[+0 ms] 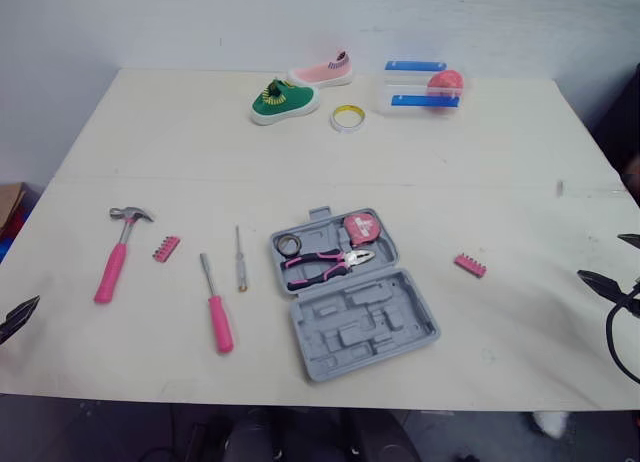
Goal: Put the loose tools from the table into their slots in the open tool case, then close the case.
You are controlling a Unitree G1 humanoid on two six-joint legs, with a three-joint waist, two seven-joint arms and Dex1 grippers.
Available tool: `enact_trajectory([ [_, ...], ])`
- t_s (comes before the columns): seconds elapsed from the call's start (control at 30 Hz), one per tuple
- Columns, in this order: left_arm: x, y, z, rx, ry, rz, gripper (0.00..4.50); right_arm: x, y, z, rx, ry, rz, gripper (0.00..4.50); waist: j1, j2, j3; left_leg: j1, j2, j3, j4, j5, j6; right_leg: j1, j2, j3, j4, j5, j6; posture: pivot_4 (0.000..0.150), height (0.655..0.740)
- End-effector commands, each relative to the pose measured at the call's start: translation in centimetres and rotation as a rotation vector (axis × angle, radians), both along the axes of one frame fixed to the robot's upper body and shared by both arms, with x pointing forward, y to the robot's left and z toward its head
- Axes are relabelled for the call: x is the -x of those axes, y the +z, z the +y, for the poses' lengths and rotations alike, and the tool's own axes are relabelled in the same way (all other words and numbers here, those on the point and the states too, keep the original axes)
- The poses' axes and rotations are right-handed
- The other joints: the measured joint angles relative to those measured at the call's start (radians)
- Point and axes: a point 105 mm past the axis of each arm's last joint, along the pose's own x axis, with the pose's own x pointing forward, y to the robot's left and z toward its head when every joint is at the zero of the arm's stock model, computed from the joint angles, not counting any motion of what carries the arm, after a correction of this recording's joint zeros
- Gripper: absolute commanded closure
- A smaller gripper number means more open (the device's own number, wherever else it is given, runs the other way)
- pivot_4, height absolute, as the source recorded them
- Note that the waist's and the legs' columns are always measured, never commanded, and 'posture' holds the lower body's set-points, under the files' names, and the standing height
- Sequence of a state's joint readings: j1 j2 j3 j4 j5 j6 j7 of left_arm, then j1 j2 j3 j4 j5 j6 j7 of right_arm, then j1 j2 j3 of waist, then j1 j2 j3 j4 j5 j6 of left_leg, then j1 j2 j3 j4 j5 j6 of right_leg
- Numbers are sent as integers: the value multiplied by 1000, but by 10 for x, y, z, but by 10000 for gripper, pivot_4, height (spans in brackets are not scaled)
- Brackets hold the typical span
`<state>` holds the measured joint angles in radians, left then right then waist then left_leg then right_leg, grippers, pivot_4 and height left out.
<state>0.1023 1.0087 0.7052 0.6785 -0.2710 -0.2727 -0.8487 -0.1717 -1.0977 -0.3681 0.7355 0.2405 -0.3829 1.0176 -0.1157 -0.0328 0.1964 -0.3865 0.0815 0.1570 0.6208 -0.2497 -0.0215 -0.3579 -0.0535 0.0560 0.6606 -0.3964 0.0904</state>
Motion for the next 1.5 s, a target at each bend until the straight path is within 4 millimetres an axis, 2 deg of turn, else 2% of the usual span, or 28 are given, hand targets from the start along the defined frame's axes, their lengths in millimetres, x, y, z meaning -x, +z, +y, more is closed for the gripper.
enact_trajectory([
  [0.03, -10, 21, -20, 30, -99, -69, 324, -10, 18, 13, -30, 51, -65, 0, -1, 0, 0, 0, 0, 0, 0, 0, 0, 0, 0, 0, 0, 0, 0, 1500, 7400],
  [0.13, -27, 37, -72, 101, -316, -86, 324, -30, 27, 46, -105, 158, -79, 0, -3, 0, 0, 0, 1, 0, 2, 0, 0, 1, 1, 0, 1, 1, 2, 1500, 7400],
  [0.3, -36, 35, -129, 127, -477, -4, 324, -41, 22, 80, -135, 270, -44, 0, 6, 0, 0, -1, 5, -1, 7, 0, -1, 2, 7, 3, 1, 4, 3, 1500, 7400],
  [0.37, -42, 34, -163, 115, -559, 28, 324, -46, 20, 101, -155, 347, -18, 0, 7, 0, 0, -2, 5, 0, 7, 0, -1, 2, 8, 3, 0, 4, 3, 1500, 7400],
  [0.43, -47, 32, -196, 159, -613, 34, 5189, -51, 13, 119, -142, 398, 35, 5359, 7, 0, 0, -3, 5, 0, 9, 0, -1, 2, 8, 4, 0, 4, 3, 1500, 7400],
  [0.47, -48, 28, -212, 200, -635, 58, 5337, -52, 10, 129, -150, 431, 62, 7489, 8, 0, 0, -3, 5, 0, 10, 0, 0, 2, 8, 4, 0, 4, 3, 1500, 7400],
  [0.57, -46, 14, -250, 214, -705, 144, 18948, -56, 6, 150, -151, 493, 91, 22463, 9, 0, 0, -3, 5, 0, 11, 0, 0, 3, 9, 5, 0, 5, 4, 1500, 7400],
  [0.63, -44, 7, -267, 216, -740, 192, 27943, -59, 2, 161, -141, 520, 106, 32203, 9, 0, 0, -3, 5, 0, 11, 0, 0, 2, 10, 5, 0, 5, 4, 1500, 7400],
  [0.67, -41, -1, -275, 201, -766, 247, 33743, -60, -2, 168, -116, 547, 118, 38705, 9, 0, 0, -3, 5, 0, 11, 0, -1, 2, 10, 5, 0, 5, 4, 1500, 7400],
  [0.7, -39, -9, -281, 169, -787, 283, 38133, -62, -4, 174, -105, 564, 123, 43306, 9, 0, 0, -3, 6, 0, 11, 1, -1, 2, 11, 6, 0, 5, 4, 1500, 7400],
  [0.73, -39, -14, -284, 146, -798, 306, 42818, -64, -6, 178, -97, 575, 125, 45000, 7, 0, 0, -3, 6, 0, 11, 1, -1, 2, 11, 6, 0, 5, 4, 1500, 7400],
  [0.77, -41, -17, -289, 140, -805, 319, 44041, -66, -7, 183, -99, 585, 127, 45000, 7, 0, 0, -2, 5, 0, 11, 1, -2, 2, 11, 6, 0, 5, 4, 1500, 7400],
  [0.97, -47, -38, -319, 108, -858, 395, 44041, -71, -30, 204, -33, 648, 172, 45000, 18, 0, 0, -2, 4, 0, 11, 2, -1, 2, 13, 6, 0, 5, 4, 1500, 7400],
  [1.1, -53, -42, -330, 116, -856, 404, 44041, -76, -38, 212, -24, 654, 171, 45000, 26, 0, 0, -3, 4, 0, 12, 2, -1, 2, 13, 6, -1, 5, 4, 1500, 7400],
  [1.23, -57, -45, -333, 82, -855, 412, 44041, -74, -42, 218, -21, 681, 182, 45000, 30, 0, 0, -3, 4, 0, 14, 2, -1, 2, 12, 6, 1, 5, 4, 1500, 7400],
  [1.4, -75, -48, -348, 66, -856, 388, 44041, -65, -44, 225, -51, 712, 195, 45000, 36, 0, 0, -3, 4, -1, 15, 2, -1, 3, 13, 5, 1, 5, 4, 1500, 7400],
  [1.5, -83, -42, -360, 80, -891, 364, 44041, -57, -49, 224, -37, 723, 225, 45000, 42, 0, 0, -3, 4, -1, 15, 1, -1, 3, 13, 5, 1, 5, 4, 1500, 7400],
])
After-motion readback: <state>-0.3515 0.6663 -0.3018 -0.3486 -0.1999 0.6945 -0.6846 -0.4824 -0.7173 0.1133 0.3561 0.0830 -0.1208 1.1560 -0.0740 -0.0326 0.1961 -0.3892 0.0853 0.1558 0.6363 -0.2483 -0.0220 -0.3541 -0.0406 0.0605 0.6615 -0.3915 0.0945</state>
